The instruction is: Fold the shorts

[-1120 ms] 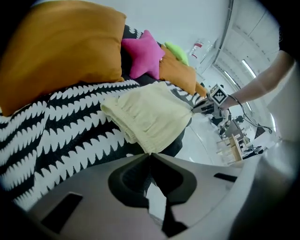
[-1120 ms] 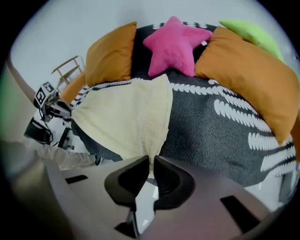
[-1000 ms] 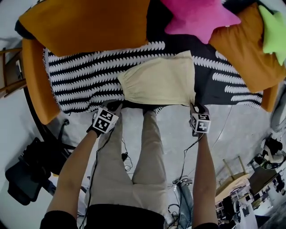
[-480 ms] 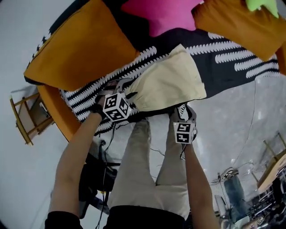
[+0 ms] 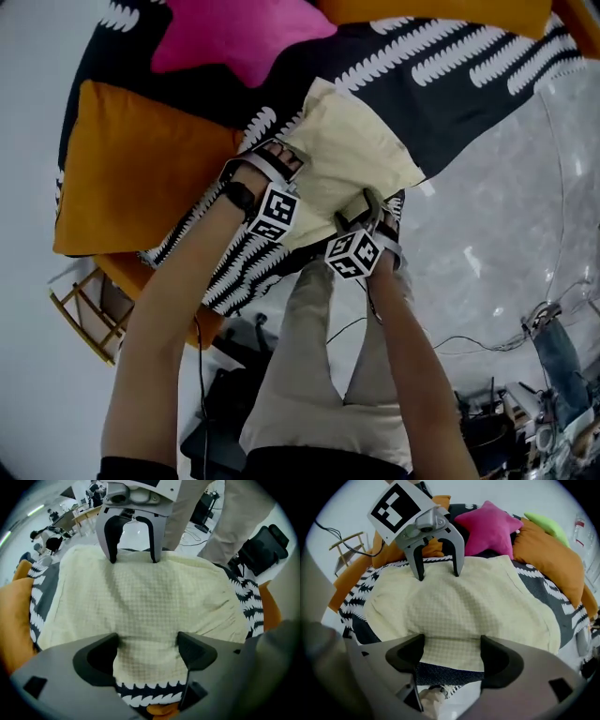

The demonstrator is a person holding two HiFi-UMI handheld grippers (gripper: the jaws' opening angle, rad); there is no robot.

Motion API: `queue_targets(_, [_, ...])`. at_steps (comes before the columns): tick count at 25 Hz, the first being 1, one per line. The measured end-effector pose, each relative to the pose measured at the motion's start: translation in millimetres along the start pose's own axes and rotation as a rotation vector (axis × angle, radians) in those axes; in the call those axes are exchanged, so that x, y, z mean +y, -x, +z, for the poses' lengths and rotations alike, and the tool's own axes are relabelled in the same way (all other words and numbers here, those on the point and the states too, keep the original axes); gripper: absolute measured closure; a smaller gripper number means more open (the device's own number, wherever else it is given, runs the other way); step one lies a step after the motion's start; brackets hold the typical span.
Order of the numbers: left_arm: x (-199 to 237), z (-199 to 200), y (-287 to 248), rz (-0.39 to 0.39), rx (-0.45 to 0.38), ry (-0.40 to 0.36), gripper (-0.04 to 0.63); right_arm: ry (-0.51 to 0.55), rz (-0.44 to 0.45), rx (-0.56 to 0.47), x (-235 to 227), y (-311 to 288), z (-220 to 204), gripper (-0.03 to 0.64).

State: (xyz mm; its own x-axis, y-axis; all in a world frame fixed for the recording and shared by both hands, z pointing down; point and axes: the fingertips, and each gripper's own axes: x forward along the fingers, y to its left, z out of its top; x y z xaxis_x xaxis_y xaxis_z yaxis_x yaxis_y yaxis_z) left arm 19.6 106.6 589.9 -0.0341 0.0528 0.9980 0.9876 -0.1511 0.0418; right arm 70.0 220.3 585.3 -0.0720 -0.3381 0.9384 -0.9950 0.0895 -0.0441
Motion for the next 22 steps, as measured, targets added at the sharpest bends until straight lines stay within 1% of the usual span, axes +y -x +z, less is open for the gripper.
queue_targets(3, [2.1, -6.1, -8.3, -0.026, 0.029, 0.023, 0.193, -0.028, 0.041, -0.026, -1.1, -10.1, 2.2, 0.232])
queue_targets(5, [2.8, -1.0, -13.7, -0.052, 0.043, 0.028, 0.193, -0.017, 0.062, -0.013, -0.6, -13.0, -4.6, 0.240])
queue_targets(6, [4.6, 3.0, -15.9, -0.063, 0.045, 0.034, 0.193, -0.005, 0.068, 0.002, -1.5, -13.1, -9.4, 0.258])
queue_targets(7, [8.5, 6.4, -16.1, -0.068, 0.043, 0.052, 0.199, 0.008, 0.075, 0.019, -3.8, -11.9, -13.3, 0.315])
queue_targets(8, [14.7, 8.7, -13.7, -0.065, 0.033, 0.091, 0.241, 0.017, 0.085, 0.035, -6.7, -9.4, -15.9, 0.411])
queue_targets(9, [21.7, 9.7, -8.8, -0.054, 0.014, 0.151, 0.336, 0.015, 0.102, 0.046, -9.0, -5.7, -17.8, 0.527])
queue_targets(10, [27.2, 9.5, -2.0, -0.039, -0.010, 0.221, 0.442, 0.005, 0.121, 0.054, -9.8, -1.1, -19.3, 0.574])
queue_targets(11, [29.4, 8.6, 5.9, -0.022, -0.034, 0.285, 0.511, -0.003, 0.140, 0.057, -9.1, 4.4, -20.0, 0.580])
queue_targets(12, [28.7, 7.0, 14.7, -0.002, -0.056, 0.333, 0.539, 0.000, 0.152, 0.052, -7.3, 10.8, -18.8, 0.581])
queue_targets(13, [26.8, 4.7, 24.9, 0.027, -0.075, 0.366, 0.550, 0.016, 0.157, 0.039, -5.4, 18.1, -14.9, 0.583])
queue_targets(15, [24.6, -1.7, 51.0, 0.123, -0.112, 0.413, 0.552, 0.072, 0.137, -0.014, -5.0, 37.3, -0.9, 0.583])
queue_targets(18, [24.8, -3.0, 97.2, 0.307, -0.168, 0.481, 0.554, 0.186, 0.043, -0.110, -21.0, 79.5, 18.9, 0.594])
queue_targets(19, [25.3, -1.1, 111.6, 0.350, -0.178, 0.498, 0.554, 0.217, 0.015, -0.134, -30.5, 94.3, 24.7, 0.594])
queue_targets(22, [38.4, -0.1, 150.4, 0.431, -0.182, 0.539, 0.553, 0.267, -0.032, -0.175, -66.9, 131.5, 49.3, 0.594])
